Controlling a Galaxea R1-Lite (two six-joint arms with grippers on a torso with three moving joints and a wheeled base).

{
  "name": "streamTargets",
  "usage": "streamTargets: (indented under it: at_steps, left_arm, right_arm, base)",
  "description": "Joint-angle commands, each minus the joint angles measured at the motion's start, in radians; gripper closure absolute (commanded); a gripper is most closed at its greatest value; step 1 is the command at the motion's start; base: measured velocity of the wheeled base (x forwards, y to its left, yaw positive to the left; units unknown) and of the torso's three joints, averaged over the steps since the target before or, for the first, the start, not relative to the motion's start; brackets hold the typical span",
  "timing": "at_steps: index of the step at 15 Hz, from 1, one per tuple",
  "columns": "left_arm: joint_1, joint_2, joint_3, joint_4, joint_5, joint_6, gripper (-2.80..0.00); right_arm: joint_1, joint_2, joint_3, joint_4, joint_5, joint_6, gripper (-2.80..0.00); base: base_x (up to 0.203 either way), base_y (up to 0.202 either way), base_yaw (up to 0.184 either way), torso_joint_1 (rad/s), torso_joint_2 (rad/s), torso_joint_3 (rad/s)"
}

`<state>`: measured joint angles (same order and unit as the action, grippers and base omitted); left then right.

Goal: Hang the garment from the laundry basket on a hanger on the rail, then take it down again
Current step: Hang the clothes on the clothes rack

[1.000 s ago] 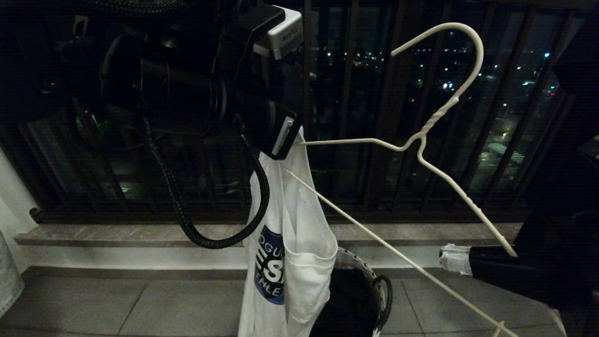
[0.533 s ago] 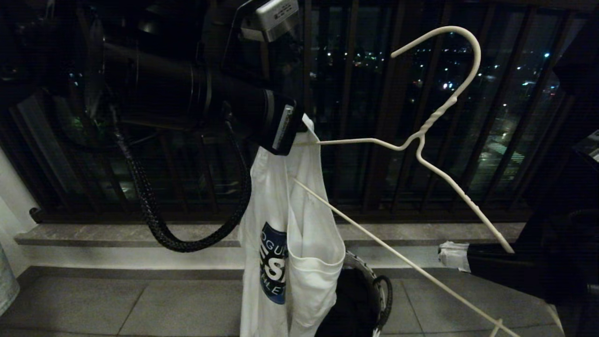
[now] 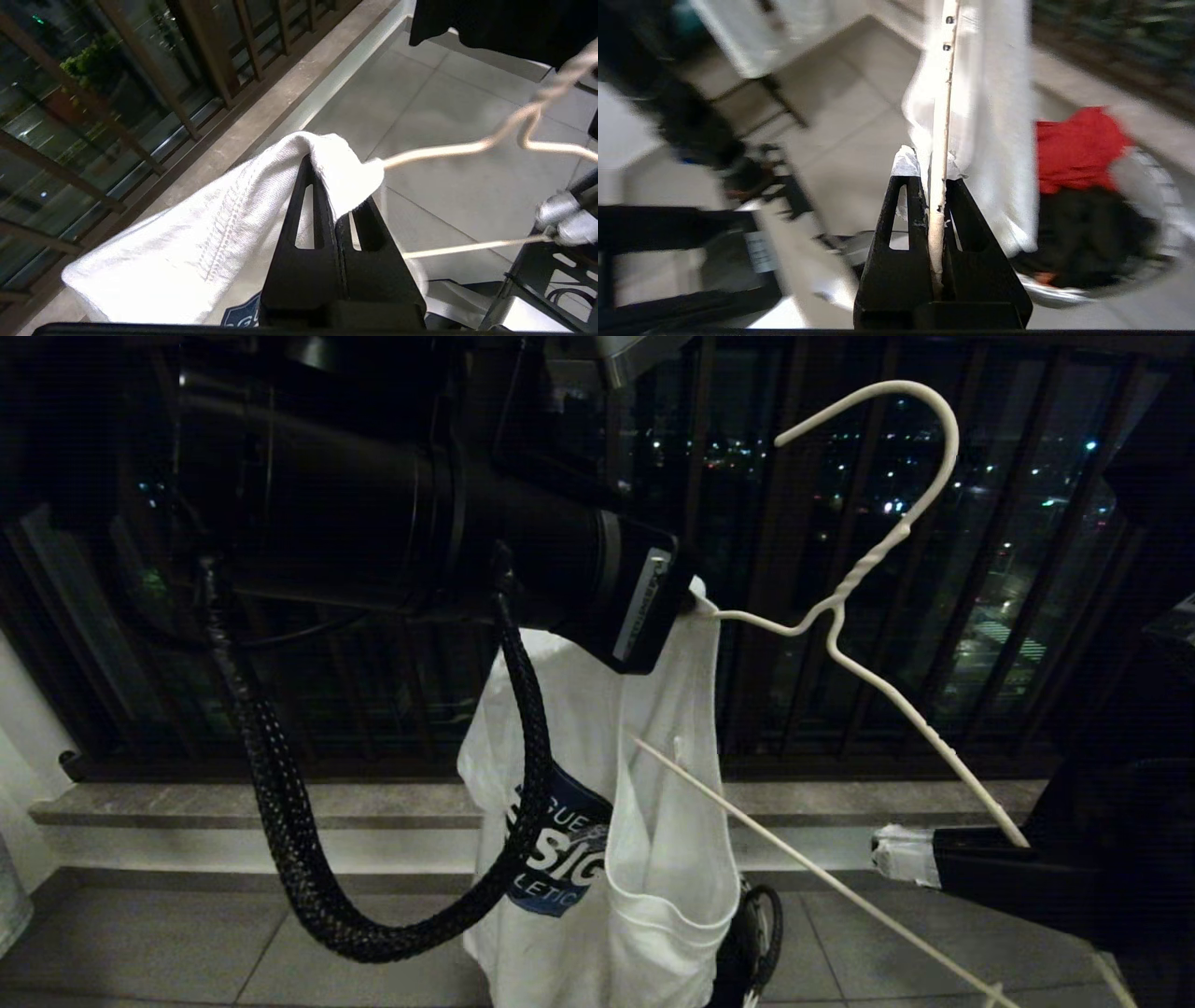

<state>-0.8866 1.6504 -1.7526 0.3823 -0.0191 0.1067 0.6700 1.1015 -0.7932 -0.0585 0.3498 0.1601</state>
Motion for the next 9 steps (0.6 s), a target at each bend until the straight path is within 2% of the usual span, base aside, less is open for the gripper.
streamTargets:
  at_steps: [1, 6, 9]
  left_arm:
    - [-0.005, -0.001, 0.007, 0.004, 0.001, 0.002, 0.00]
    - [0.016, -0.017, -0.005, 0.008, 0.008, 0.011, 0.00]
    - [0.043, -0.026, -0.065, 0.124, 0.011, 0.024, 0.00]
  right_arm:
    - [0.000, -0.012, 0.000, -0.001, 0.041, 0.020, 0.00]
    - [0.000, -0.026, 0.003, 0.000, 0.077, 0.022, 0.00]
    - [0.000, -0.036, 0.018, 0.003, 0.191, 0.020, 0.00]
  base:
    - [0.000, 0.000, 0.000, 0.000, 0.00, 0.000]
    - [0.000, 0.000, 0.000, 0.000, 0.00, 0.000]
    - [0.000, 0.000, 0.000, 0.000, 0.00, 0.000]
